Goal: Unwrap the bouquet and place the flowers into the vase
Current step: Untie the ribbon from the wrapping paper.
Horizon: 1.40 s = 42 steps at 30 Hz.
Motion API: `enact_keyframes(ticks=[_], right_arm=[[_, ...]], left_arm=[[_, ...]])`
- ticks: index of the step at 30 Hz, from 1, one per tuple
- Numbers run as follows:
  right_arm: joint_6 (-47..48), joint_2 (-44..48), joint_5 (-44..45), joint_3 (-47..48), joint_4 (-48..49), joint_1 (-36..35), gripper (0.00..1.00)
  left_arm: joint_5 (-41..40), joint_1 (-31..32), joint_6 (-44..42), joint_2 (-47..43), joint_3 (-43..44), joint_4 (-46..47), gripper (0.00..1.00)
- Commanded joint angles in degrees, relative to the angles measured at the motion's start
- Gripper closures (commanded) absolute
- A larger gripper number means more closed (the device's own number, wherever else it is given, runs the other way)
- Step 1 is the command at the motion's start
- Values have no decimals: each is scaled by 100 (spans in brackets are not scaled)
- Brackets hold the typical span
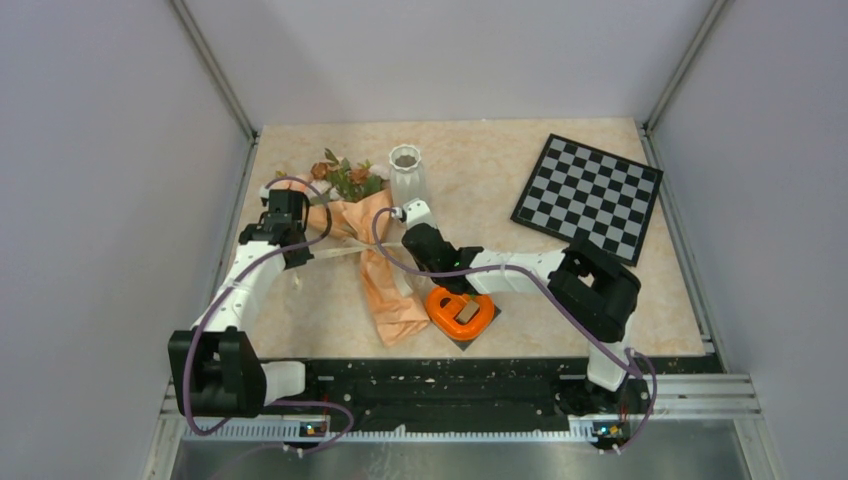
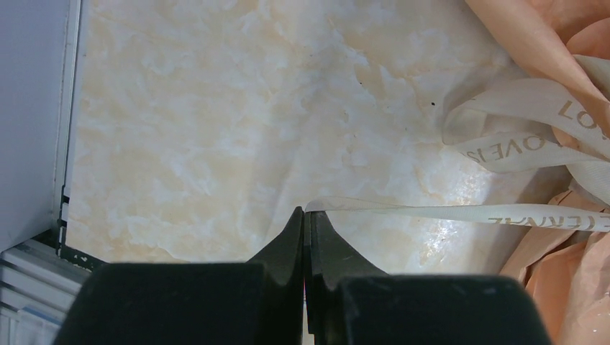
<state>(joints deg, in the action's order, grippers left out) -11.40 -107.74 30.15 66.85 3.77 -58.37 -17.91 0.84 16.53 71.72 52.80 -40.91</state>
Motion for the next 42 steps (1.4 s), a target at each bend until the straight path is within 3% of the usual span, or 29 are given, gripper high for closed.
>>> enact_keyframes(ticks=[1,42], right_arm=[[-122,358,209,95,-1,-39,100],[-206,919,421,-485,-32,247,100]], left_arm=[[-319,-45,-45,-148,-41,109,100],[-713,-574,41,-545,-125,223,100]])
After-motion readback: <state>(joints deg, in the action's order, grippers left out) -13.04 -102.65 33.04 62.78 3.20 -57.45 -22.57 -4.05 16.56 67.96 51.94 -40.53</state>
